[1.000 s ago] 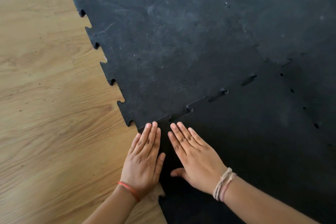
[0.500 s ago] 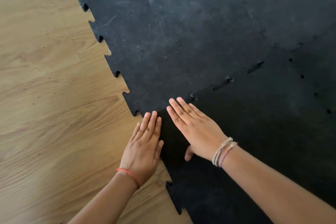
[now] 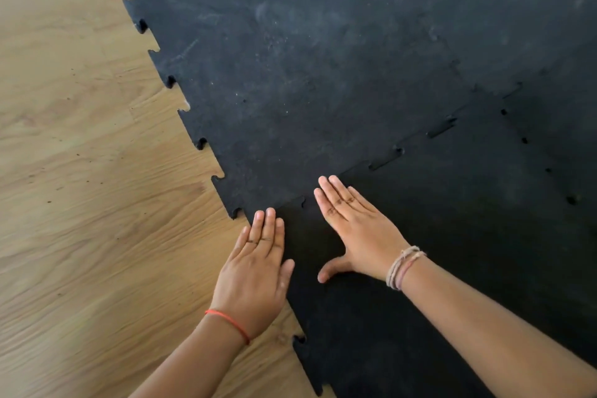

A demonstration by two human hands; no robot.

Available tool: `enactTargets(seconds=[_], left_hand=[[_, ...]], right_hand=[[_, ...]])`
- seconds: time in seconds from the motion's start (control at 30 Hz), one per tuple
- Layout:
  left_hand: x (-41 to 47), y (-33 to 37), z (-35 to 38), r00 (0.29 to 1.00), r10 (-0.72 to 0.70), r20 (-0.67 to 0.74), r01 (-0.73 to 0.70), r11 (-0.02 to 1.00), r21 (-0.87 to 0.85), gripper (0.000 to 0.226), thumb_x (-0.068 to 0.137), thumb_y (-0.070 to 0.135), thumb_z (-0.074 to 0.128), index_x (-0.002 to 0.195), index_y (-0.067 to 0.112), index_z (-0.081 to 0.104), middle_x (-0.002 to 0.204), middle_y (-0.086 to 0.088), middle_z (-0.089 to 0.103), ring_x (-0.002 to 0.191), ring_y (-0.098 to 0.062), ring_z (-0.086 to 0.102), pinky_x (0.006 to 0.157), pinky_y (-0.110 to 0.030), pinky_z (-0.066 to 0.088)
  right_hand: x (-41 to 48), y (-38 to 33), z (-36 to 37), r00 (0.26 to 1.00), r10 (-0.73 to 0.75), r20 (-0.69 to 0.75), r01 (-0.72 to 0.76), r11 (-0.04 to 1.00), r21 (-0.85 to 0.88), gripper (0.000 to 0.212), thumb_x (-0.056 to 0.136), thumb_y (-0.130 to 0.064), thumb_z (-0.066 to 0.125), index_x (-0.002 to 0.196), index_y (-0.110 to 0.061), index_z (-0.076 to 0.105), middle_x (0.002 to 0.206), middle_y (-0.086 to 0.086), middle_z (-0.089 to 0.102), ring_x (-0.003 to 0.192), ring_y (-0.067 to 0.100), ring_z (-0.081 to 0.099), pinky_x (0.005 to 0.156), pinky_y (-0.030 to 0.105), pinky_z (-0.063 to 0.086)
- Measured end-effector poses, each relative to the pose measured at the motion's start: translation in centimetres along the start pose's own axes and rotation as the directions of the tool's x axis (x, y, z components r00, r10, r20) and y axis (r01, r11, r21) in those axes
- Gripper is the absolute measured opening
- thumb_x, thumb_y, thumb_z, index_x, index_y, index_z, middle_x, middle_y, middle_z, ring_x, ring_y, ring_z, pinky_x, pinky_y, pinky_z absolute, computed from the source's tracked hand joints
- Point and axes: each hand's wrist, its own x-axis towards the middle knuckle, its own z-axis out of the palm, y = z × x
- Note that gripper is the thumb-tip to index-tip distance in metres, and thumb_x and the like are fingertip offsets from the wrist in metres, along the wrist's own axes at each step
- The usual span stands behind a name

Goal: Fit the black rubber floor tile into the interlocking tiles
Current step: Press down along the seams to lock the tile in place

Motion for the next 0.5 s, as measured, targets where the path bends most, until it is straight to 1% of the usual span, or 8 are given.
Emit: enactTargets(seconds=[0.03,0.1,0.2,0.3,0.33,0.43,0.47,0.5], left_hand=[[0.1,-0.1,0.1,1.0,0.0,-0.011,0.0,1.0,0.003,0.06,0.094,0.044,0.012,0.131,0.016,-0.025,0.141,-0.002,-0.032,0.126,-0.017,-0.038,0.105,-0.027,-0.021],[-0.1,-0.1,0.3,0.999,0.012,-0.047,-0.011,1.0,0.005,0.064,0.09,0.05,0.01,0.132,0.014,-0.023,0.143,-0.002,-0.029,0.128,-0.019,-0.035,0.107,-0.029,-0.018],[-0.4,-0.1,0.4,0.998,0.026,-0.049,-0.025,1.0,0.016,0.068,0.083,0.05,0.004,0.136,0.011,-0.013,0.146,-0.005,-0.019,0.134,-0.025,-0.021,0.11,-0.036,-0.009],[-0.2,0.2,0.2,0.999,0.017,-0.048,-0.015,0.999,0.032,0.067,0.086,0.045,0.016,0.137,0.004,0.005,0.148,-0.012,0.003,0.137,-0.03,0.002,0.109,-0.044,0.01],[0.0,0.3,0.3,0.999,0.013,-0.04,-0.012,0.999,0.031,0.067,0.085,0.045,0.016,0.137,0.004,0.005,0.148,-0.012,0.002,0.137,-0.03,0.002,0.11,-0.044,0.01],[-0.2,0.5,0.6,1.0,-0.001,-0.021,0.001,1.0,0.01,0.071,0.079,0.051,-0.003,0.135,0.01,-0.017,0.146,-0.006,-0.022,0.133,-0.024,-0.025,0.11,-0.032,-0.009],[-0.3,0.7,0.5,1.0,-0.016,-0.007,0.016,0.999,0.046,0.074,0.076,0.054,-0.011,0.134,0.009,-0.02,0.145,-0.007,-0.025,0.131,-0.024,-0.028,0.11,-0.031,-0.013],[-0.1,1.0,0.4,0.999,-0.023,-0.026,0.025,0.996,0.085,0.078,0.077,0.057,-0.015,0.137,0.006,-0.015,0.147,-0.01,-0.02,0.133,-0.025,-0.023,0.111,-0.031,-0.015]], right_hand=[[-0.6,0.4,0.5,0.998,0.057,-0.034,-0.057,0.998,0.001,0.113,0.068,-0.081,0.033,0.134,-0.016,-0.032,0.142,0.003,-0.039,0.135,0.021,-0.031,0.114,0.033,-0.01],[-1.9,0.8,1.7,0.986,0.151,-0.076,-0.149,0.989,0.021,0.108,0.068,-0.084,0.014,0.134,-0.013,-0.031,0.145,0.005,-0.035,0.135,0.022,-0.03,0.114,0.034,-0.008],[-3.1,1.5,2.4,0.974,0.216,-0.071,-0.214,0.976,0.039,0.11,0.062,-0.087,0.003,0.131,-0.012,-0.039,0.142,0.006,-0.043,0.133,0.02,-0.036,0.108,0.03,-0.018],[-2.4,2.6,1.8,0.985,0.165,-0.041,-0.165,0.986,0.02,0.117,0.057,-0.09,0.01,0.128,-0.014,-0.042,0.139,0.005,-0.046,0.132,0.021,-0.037,0.11,0.031,-0.017],[-2.0,2.9,1.5,0.989,0.146,-0.027,-0.146,0.989,0.006,0.119,0.056,-0.091,0.014,0.128,-0.014,-0.041,0.139,0.005,-0.045,0.133,0.021,-0.035,0.11,0.032,-0.015],[-1.1,3.8,0.1,0.996,0.085,0.029,-0.084,0.996,-0.031,0.121,0.063,-0.085,0.035,0.135,-0.011,-0.029,0.145,0.007,-0.032,0.138,0.02,-0.022,0.111,0.032,-0.008],[-1.1,4.1,-0.4,0.995,0.071,0.064,-0.07,0.997,-0.022,0.118,0.068,-0.08,0.04,0.139,-0.011,-0.023,0.149,0.007,-0.028,0.14,0.019,-0.019,0.111,0.032,-0.006],[-1.1,4.6,-0.8,0.994,0.057,0.091,-0.057,0.998,0.002,0.113,0.072,-0.076,0.043,0.141,-0.012,-0.02,0.151,0.005,-0.025,0.141,0.019,-0.017,0.112,0.031,-0.005]])
